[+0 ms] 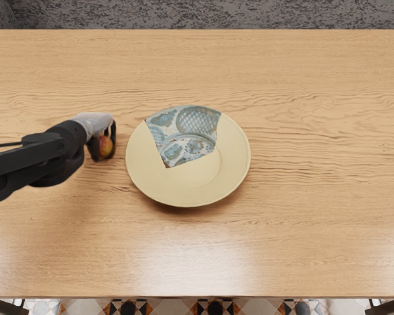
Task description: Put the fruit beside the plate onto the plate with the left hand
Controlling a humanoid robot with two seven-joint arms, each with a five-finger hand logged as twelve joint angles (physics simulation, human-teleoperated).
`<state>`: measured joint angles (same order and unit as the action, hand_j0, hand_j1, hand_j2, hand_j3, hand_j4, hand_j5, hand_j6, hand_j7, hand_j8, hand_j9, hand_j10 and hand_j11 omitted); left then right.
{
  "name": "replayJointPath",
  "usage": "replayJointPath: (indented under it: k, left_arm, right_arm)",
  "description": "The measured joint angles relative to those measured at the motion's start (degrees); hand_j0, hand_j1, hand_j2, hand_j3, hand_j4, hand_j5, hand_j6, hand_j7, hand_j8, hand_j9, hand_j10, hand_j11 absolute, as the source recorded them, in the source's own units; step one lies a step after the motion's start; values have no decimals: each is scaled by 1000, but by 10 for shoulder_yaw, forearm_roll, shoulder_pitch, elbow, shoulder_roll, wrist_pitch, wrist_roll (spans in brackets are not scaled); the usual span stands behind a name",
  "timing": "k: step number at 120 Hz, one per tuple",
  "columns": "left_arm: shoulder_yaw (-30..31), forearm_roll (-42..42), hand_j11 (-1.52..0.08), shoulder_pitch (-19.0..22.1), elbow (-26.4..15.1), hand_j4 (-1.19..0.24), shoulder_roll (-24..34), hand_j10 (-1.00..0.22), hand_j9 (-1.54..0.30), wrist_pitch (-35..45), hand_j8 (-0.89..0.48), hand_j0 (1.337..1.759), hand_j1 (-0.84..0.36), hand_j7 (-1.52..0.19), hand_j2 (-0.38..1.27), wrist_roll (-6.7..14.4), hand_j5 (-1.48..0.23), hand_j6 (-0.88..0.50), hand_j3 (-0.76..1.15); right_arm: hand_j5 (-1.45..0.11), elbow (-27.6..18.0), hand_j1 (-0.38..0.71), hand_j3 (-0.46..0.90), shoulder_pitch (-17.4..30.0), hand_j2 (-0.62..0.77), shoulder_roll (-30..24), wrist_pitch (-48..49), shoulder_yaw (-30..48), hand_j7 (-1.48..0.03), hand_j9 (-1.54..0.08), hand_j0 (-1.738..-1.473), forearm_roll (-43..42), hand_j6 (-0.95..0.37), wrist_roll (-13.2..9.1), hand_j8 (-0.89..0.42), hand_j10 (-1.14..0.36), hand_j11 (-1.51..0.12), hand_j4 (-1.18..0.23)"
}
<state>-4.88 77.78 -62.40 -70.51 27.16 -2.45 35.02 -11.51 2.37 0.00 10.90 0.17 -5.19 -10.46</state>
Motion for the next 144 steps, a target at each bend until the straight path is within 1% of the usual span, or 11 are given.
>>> replayJointPath:
  k: [3, 8, 9, 17, 25, 31, 63, 87, 91, 118, 144]
  left_arm:
    - [0, -1, -1116, -3, 0, -659, 0, -828, -1116, 0, -547, 1650, -215, -1145, 282, 0, -1140, -427, -190]
    - [0, -6, -1122, -6, 0, -677, 1, -835, -1122, 0, -561, 1650, -185, -1149, 283, 0, -1147, -441, -155]
    - [0, -8, -1122, -9, 0, -676, 1, -837, -1123, -1, -562, 1651, -180, -1151, 332, 0, -1153, -434, -149]
    - [-1, -17, -1129, -17, 0, -691, 1, -846, -1130, -2, -573, 1651, -162, -1158, 259, 0, -1159, -451, -108]
    - [-1, -23, -1135, -23, 0, -674, 3, -852, -1135, -4, -572, 1652, -201, -1159, 332, 0, -1175, -431, -78]
    - [-1, -30, -1140, -30, 0, -661, 4, -855, -1140, -5, -573, 1652, -192, -1159, 307, 0, -1173, -451, -61]
    - [-1, -74, -1152, -98, 0, -678, 3, -863, -1151, -12, -572, 1652, -164, -1174, 262, 0, -1171, -464, -16]
    - [-2, -88, -1154, -128, -1, -629, -23, -865, -1153, -19, -546, 1653, -266, -1170, 474, 0, -1177, -421, -6]
    - [-2, -91, -1155, -135, -1, -628, -34, -865, -1154, -20, -558, 1653, -272, -1163, 445, 0, -1171, -437, -5]
    - [-4, -110, -1168, -143, -1, -603, -102, -860, -1165, -20, -537, 1651, -320, -1169, 575, 0, -1184, -423, -2]
    - [-4, -113, -1173, -132, 0, -623, -114, -857, -1169, -17, -552, 1650, -289, -1171, 516, 0, -1189, -422, -1]
  right_arm:
    - [-19, 0, -331, 0, 0, -3, 0, 0, 0, -20, -20, -1658, 0, -15, 0, -15, -15, -20, -15]
    - [-19, 0, -331, 0, 0, -3, 0, 0, 0, -20, -20, -1658, 0, -15, 0, -15, -15, -20, -15]
    - [-19, 0, -331, 0, 0, -3, 0, 0, 0, -20, -19, -1658, 0, -15, 0, -15, -15, -20, -15]
    - [-19, 0, -331, 0, 0, -3, 0, 0, 0, -20, -19, -1658, 0, -15, 0, -15, -15, -20, -15]
    - [-19, 0, -331, 0, 0, -3, 0, 0, 0, -20, -19, -1658, 0, -15, 0, -15, -15, -20, -15]
    - [-19, 0, -331, 0, 0, -3, 0, 0, 0, -20, -19, -1658, 0, -15, 0, -15, -15, -20, -15]
    - [-19, 0, -331, 0, 0, -3, 0, 0, 0, -20, -19, -1658, 0, -15, 0, -15, -15, -20, -15]
    - [-19, 0, -331, 0, 0, -3, 0, 0, 0, -20, -19, -1658, 0, -15, 0, -15, -15, -20, -15]
    - [-19, 0, -331, 0, 0, -3, 0, 0, 0, -20, -19, -1658, 0, -15, 0, -15, -15, -20, -15]
    - [-19, 0, -331, 0, 0, -3, 0, 0, 0, -20, -20, -1658, 0, -15, 0, -15, -15, -20, -15]
    - [-19, 0, -331, 0, 0, -3, 0, 0, 0, -20, -20, -1658, 0, -15, 0, -15, -15, -20, -15]
